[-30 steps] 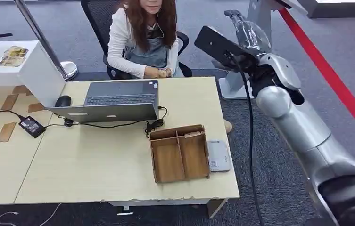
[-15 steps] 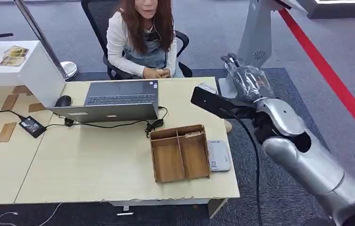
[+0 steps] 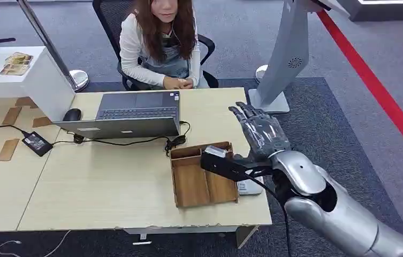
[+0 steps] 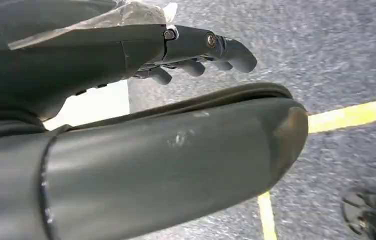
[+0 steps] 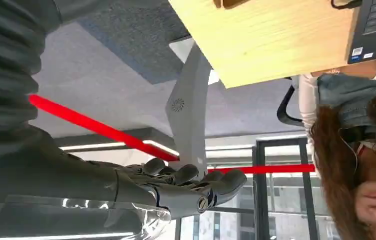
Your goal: Pass the card to the sensor for recognition and then transmit it.
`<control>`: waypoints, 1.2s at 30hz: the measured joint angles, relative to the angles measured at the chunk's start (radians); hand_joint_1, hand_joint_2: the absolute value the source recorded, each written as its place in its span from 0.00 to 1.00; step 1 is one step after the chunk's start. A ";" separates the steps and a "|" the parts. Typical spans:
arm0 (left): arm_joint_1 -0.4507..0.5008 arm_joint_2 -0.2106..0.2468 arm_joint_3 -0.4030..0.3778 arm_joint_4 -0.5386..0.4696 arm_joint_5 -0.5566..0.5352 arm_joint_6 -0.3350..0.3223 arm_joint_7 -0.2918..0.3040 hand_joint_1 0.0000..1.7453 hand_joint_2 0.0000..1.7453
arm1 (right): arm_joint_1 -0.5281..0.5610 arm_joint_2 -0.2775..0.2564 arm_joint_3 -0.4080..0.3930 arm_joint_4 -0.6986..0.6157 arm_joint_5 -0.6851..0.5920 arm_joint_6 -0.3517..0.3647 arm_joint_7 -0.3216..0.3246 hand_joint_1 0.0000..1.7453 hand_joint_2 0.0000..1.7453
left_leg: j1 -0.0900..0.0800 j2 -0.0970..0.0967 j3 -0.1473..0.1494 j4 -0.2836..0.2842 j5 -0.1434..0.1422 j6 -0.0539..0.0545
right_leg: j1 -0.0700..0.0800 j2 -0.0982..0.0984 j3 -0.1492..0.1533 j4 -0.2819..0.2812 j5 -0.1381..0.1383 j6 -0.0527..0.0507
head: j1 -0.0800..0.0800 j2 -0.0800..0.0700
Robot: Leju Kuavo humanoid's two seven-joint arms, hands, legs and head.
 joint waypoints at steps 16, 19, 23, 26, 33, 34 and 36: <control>-0.001 0.000 0.000 0.000 -0.006 -0.006 -0.006 0.00 0.00 | 0.015 0.096 0.056 0.064 0.015 -0.036 -0.077 0.00 1.00 | 0.000 0.000 0.000 0.000 0.000 0.000 | 0.000 0.000 0.000 0.000 0.000 0.000 | 0.000 0.000; 0.000 0.000 0.000 0.000 -0.008 -0.006 0.000 0.00 0.00 | 0.015 0.118 0.065 0.091 0.026 -0.051 -0.093 0.00 1.00 | 0.000 0.000 0.000 0.000 0.000 0.000 | 0.000 0.000 0.000 0.000 0.000 0.000 | 0.000 0.000; -0.001 0.000 0.000 0.000 -0.010 -0.010 0.002 0.00 0.00 | 0.015 0.136 0.070 0.132 0.029 -0.072 -0.105 0.00 1.00 | 0.000 0.000 0.000 0.000 0.000 0.000 | 0.000 0.000 0.000 0.000 0.000 0.000 | 0.000 0.000; -0.001 0.000 0.000 0.000 -0.010 -0.010 0.000 0.00 0.00 | 0.015 0.142 0.069 0.163 0.029 -0.084 -0.114 0.00 1.00 | 0.000 0.000 0.000 0.000 0.000 0.000 | 0.000 0.000 0.000 0.000 0.000 0.000 | 0.000 0.000; -0.001 0.000 0.000 0.000 -0.009 -0.010 0.001 0.00 0.00 | 0.015 0.150 0.068 0.215 0.036 -0.097 -0.116 0.00 1.00 | 0.000 0.000 0.000 0.000 0.000 0.000 | 0.000 0.000 0.000 0.000 0.000 0.000 | 0.000 0.000; -0.001 0.000 0.000 0.000 -0.009 -0.010 0.002 0.00 0.00 | 0.015 0.150 0.067 0.222 0.042 -0.103 -0.118 0.00 1.00 | 0.000 0.000 0.000 0.000 0.000 0.000 | 0.000 0.000 0.000 0.000 0.000 0.000 | 0.000 0.000; -0.001 0.000 0.000 0.000 -0.009 -0.010 0.003 0.00 0.00 | 0.016 0.150 0.065 0.235 0.050 -0.115 -0.125 0.00 1.00 | 0.000 0.000 0.000 0.000 0.000 0.000 | 0.000 0.000 0.000 0.000 0.000 0.000 | 0.000 0.000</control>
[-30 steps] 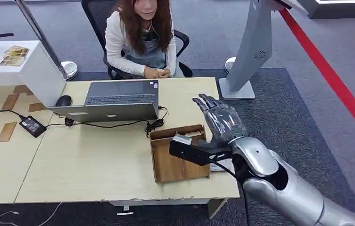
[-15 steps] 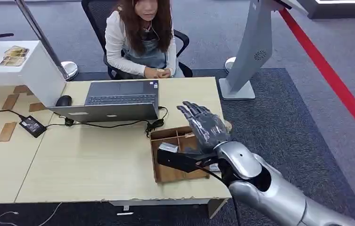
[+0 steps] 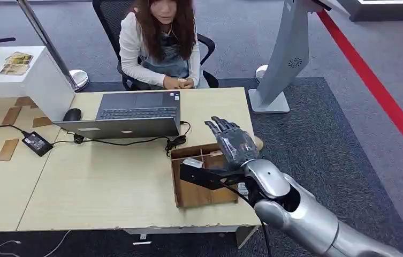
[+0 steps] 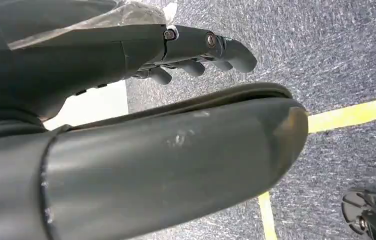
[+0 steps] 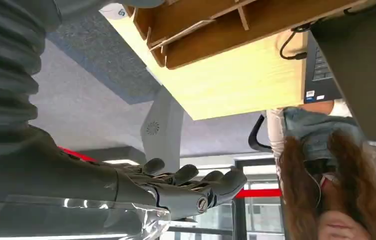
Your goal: Pass the card to the sensor for recognition and then transmit it.
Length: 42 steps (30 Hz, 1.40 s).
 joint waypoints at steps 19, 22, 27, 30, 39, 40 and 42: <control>0.000 0.001 0.000 0.000 0.006 0.011 -0.008 0.00 0.00 | 0.016 0.030 -0.019 0.106 0.024 -0.045 -0.051 0.00 1.00 | 0.000 0.000 0.000 0.000 0.000 0.000 | 0.000 0.000 0.000 0.000 0.000 0.000 | 0.000 0.000; 0.000 0.001 0.000 0.000 0.006 0.013 -0.010 0.00 0.00 | 0.017 0.042 -0.019 0.124 0.030 -0.051 -0.059 0.00 1.00 | 0.000 0.000 0.000 0.000 0.000 0.000 | 0.000 0.000 0.000 0.000 0.000 0.000 | 0.000 0.000; 0.000 0.001 0.000 0.000 0.006 0.015 -0.010 0.00 0.00 | 0.018 0.054 -0.019 0.145 0.030 -0.052 -0.061 0.02 1.00 | 0.000 0.000 0.000 0.000 0.000 0.000 | 0.000 0.000 0.000 0.000 0.000 0.000 | 0.000 0.000; 0.000 0.001 0.000 0.000 0.006 0.015 -0.010 0.00 0.00 | 0.018 0.058 -0.019 0.156 0.030 -0.052 -0.061 0.03 1.00 | 0.000 0.000 0.000 0.000 0.000 0.000 | 0.000 0.000 0.000 0.000 0.000 0.000 | 0.000 0.000; 0.000 0.001 0.000 0.000 0.003 0.016 -0.010 0.00 0.00 | 0.031 0.072 -0.020 0.194 0.033 -0.079 -0.081 0.05 1.00 | 0.000 0.000 0.000 0.000 0.000 0.000 | 0.000 0.000 0.000 0.000 0.000 0.000 | 0.000 0.000; 0.000 0.002 0.000 0.000 0.003 0.016 -0.010 0.00 0.00 | 0.033 0.073 -0.020 0.197 0.034 -0.083 -0.082 0.05 1.00 | 0.000 0.000 0.000 0.000 0.000 0.000 | 0.000 0.000 0.000 0.000 0.000 0.000 | 0.000 0.000; 0.000 0.002 0.000 0.000 0.003 0.016 -0.009 0.00 0.00 | 0.035 0.076 -0.020 0.203 0.036 -0.087 -0.083 0.06 1.00 | 0.000 0.000 0.000 0.000 0.000 0.000 | 0.000 0.000 0.000 0.000 0.000 0.000 | 0.000 0.000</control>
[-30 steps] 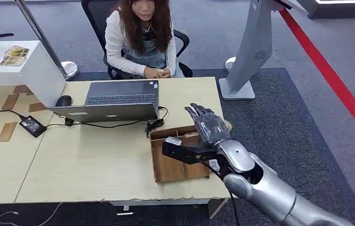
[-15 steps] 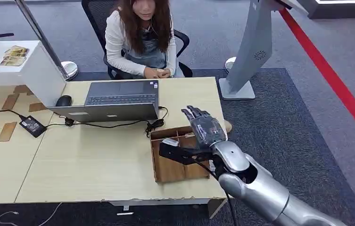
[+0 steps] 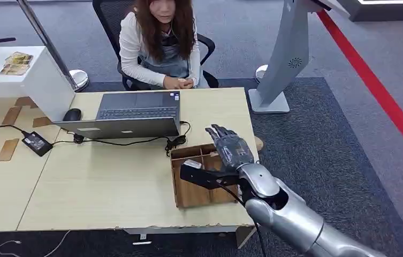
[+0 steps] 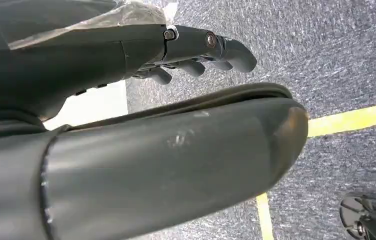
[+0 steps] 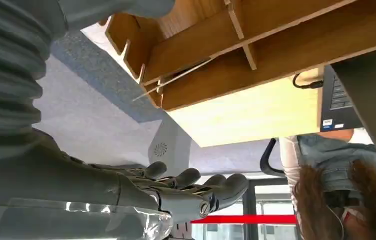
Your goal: Pass the card to the sensor for recognition and then transmit it.
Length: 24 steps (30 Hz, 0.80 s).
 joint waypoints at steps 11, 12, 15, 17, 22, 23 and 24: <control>0.000 0.001 0.000 0.000 0.000 0.000 0.002 0.00 0.00 | 0.010 0.008 -0.002 0.037 0.033 -0.033 -0.011 0.06 1.00 | 0.000 0.000 0.000 0.000 0.000 0.000 | 0.000 0.000 0.000 0.000 0.000 0.000 | 0.000 0.000; 0.000 0.002 0.000 0.000 0.000 0.000 0.002 0.00 0.00 | 0.011 0.009 -0.002 0.040 0.034 -0.035 -0.011 0.05 1.00 | 0.000 0.000 0.000 0.000 0.000 0.000 | 0.000 0.000 0.000 0.000 0.000 0.000 | 0.000 0.000; 0.000 0.004 0.000 0.000 0.000 0.000 0.002 0.00 0.00 | 0.015 0.009 -0.005 0.047 0.047 -0.048 -0.011 0.04 1.00 | 0.000 0.000 0.000 0.000 0.000 0.000 | 0.000 0.000 0.000 0.000 0.000 0.000 | 0.000 0.000; 0.000 0.005 0.000 0.000 0.000 0.000 0.002 0.00 0.00 | 0.019 0.010 -0.012 0.050 0.058 -0.062 -0.011 0.04 1.00 | 0.000 0.000 0.000 0.000 0.000 0.000 | 0.000 0.000 0.000 0.000 0.000 0.000 | 0.000 0.000; 0.000 0.005 0.000 0.000 0.000 0.000 0.002 0.00 0.00 | 0.022 0.011 -0.024 0.058 0.092 -0.080 -0.011 0.04 1.00 | 0.000 0.000 0.000 0.000 0.000 0.000 | 0.000 0.000 0.000 0.000 0.000 0.000 | 0.000 0.000; 0.000 0.005 0.000 0.000 0.000 0.000 0.002 0.00 0.00 | 0.023 0.011 -0.026 0.060 0.099 -0.083 -0.011 0.04 1.00 | 0.000 0.000 0.000 0.000 0.000 0.000 | 0.000 0.000 0.000 0.000 0.000 0.000 | 0.000 0.000; 0.000 0.006 0.000 0.000 0.000 0.000 0.002 0.00 0.00 | 0.023 0.011 -0.026 0.062 0.107 -0.089 -0.011 0.04 1.00 | 0.000 0.000 0.000 0.000 0.000 0.000 | 0.000 0.000 0.000 0.000 0.000 0.000 | 0.000 0.000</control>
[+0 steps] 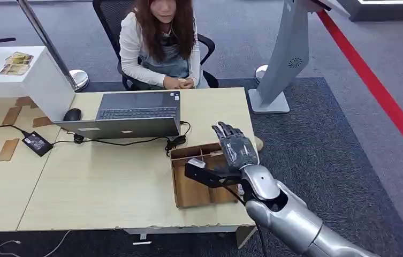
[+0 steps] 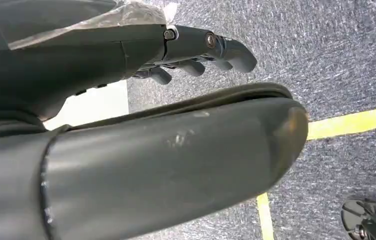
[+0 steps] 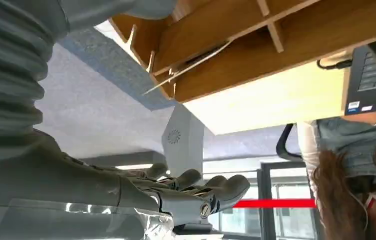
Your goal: Pass the card to the sensor for recognition and then transmit it.
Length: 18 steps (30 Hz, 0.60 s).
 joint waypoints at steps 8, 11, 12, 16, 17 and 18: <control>0.000 0.000 0.000 0.000 0.000 0.000 0.000 0.00 0.00 | 0.007 0.001 -0.010 0.013 0.037 -0.020 0.002 0.05 1.00 | 0.000 0.000 0.000 0.000 0.000 0.000 | 0.000 0.000 0.000 0.000 0.000 0.000 | 0.000 0.000; 0.000 0.000 0.000 0.000 0.000 0.000 0.000 0.00 0.00 | 0.011 0.001 -0.016 0.017 0.042 -0.020 0.003 0.05 1.00 | 0.000 0.000 0.000 0.000 0.000 0.000 | 0.000 0.000 0.000 0.000 0.000 0.000 | 0.000 0.000; 0.000 0.000 0.000 0.000 0.000 0.000 0.000 0.00 0.00 | 0.012 0.001 -0.017 0.018 0.043 -0.020 0.003 0.05 1.00 | 0.000 0.000 0.000 0.000 0.000 0.000 | 0.000 0.000 0.000 0.000 0.000 0.000 | 0.000 0.000; 0.000 0.000 0.000 0.000 0.000 0.000 0.000 0.00 0.00 | 0.013 0.002 -0.018 0.021 0.043 -0.020 0.004 0.05 1.00 | 0.000 0.000 0.000 0.000 0.000 0.000 | 0.000 0.000 0.000 0.000 0.000 0.000 | 0.000 0.000; 0.000 0.000 0.000 0.000 0.000 0.000 0.000 0.00 0.00 | 0.014 0.002 -0.019 0.021 0.044 -0.020 0.004 0.06 1.00 | 0.000 0.000 0.000 0.000 0.000 0.000 | 0.000 0.000 0.000 0.000 0.000 0.000 | 0.000 0.000; 0.000 0.000 0.000 0.000 0.000 0.000 0.000 0.00 0.00 | 0.015 0.003 -0.019 0.021 0.044 -0.020 0.004 0.06 1.00 | 0.000 0.000 0.000 0.000 0.000 0.000 | 0.000 0.000 0.000 0.000 0.000 0.000 | 0.000 0.000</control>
